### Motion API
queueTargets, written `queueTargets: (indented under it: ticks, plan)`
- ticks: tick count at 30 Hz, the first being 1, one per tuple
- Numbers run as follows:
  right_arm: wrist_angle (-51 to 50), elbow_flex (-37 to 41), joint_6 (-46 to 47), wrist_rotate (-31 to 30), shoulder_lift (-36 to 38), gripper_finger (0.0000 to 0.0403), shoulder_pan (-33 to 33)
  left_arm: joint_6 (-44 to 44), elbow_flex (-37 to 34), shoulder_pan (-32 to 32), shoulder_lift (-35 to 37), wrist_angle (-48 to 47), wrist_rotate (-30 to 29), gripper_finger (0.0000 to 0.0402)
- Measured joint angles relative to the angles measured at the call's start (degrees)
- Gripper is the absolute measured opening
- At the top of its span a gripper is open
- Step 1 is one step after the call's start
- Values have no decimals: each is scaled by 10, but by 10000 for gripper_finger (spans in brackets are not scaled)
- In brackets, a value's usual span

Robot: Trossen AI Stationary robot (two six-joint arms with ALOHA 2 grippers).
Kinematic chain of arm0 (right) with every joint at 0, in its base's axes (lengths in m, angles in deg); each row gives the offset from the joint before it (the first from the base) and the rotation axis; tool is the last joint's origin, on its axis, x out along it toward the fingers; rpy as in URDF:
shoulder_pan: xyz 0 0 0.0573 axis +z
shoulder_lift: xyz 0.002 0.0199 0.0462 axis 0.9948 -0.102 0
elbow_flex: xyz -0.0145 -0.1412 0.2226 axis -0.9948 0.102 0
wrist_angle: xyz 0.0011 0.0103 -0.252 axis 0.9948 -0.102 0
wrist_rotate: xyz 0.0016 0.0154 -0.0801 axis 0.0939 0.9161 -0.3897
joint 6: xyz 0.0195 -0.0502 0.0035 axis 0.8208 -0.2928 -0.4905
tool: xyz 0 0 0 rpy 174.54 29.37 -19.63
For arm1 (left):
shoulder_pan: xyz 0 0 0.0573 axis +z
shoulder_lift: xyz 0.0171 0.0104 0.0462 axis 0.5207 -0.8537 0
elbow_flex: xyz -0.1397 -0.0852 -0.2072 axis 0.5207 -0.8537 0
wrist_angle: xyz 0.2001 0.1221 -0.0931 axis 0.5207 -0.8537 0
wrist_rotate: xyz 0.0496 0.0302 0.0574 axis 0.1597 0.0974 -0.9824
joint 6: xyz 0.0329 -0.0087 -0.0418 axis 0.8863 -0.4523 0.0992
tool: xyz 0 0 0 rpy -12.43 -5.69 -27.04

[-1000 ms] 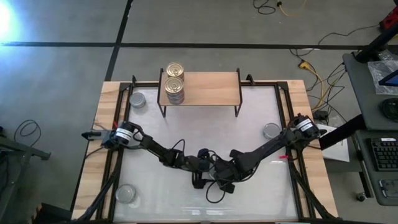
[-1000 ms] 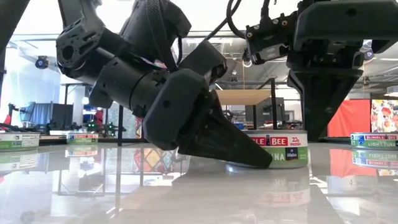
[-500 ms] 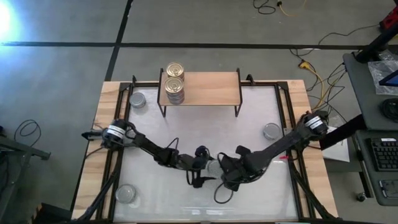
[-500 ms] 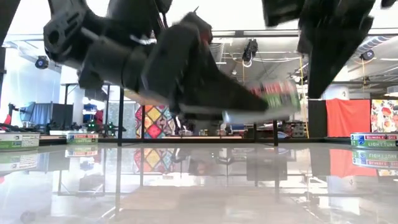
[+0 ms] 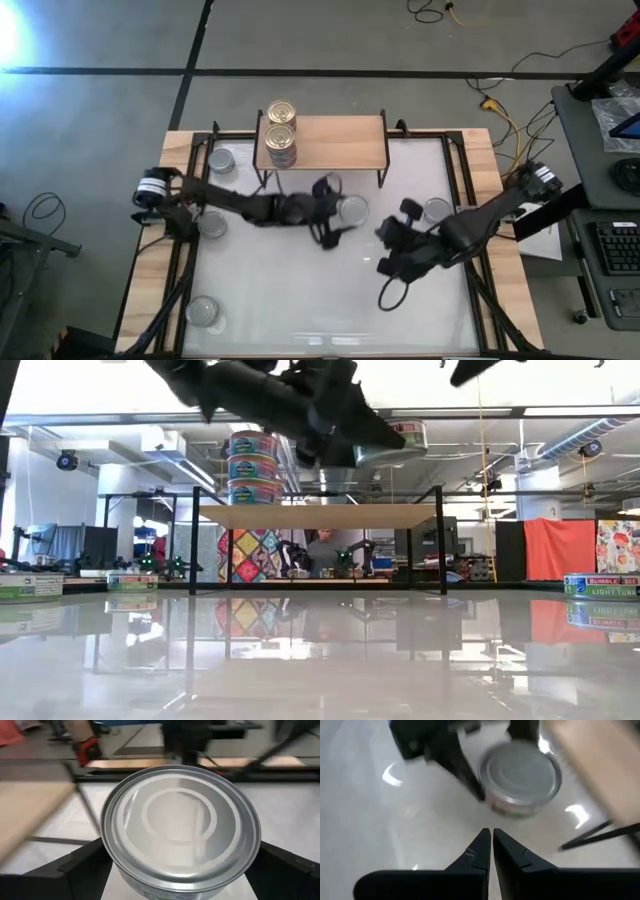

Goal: Stack canned seafood by type on shelf
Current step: Put the green tuna can on the shelf

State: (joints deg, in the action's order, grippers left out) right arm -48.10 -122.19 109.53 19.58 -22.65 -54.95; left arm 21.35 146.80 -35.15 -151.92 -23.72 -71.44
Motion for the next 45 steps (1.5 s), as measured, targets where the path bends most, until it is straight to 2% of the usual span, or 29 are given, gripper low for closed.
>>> queueTargets:
  ticks: [5,14,22,33,40,45]
  plan:
    - [8,1,-78,-87,41,13,-29,28,88,55,-15,-98,5,369]
    - [83,8,-259,-77,59,13,-148,21,230,139,-70,-261,3,370]
    - [175,41,-360,90,58,13,-261,-18,331,153,-124,-368,-7,370]
    - [184,48,-408,131,59,13,-364,-118,352,154,-150,-379,-143,371]
    - [238,70,-411,247,59,13,-435,-140,351,154,-150,-364,-161,373]
    - [289,93,-430,315,59,13,-481,-149,351,152,-150,-372,-160,394]
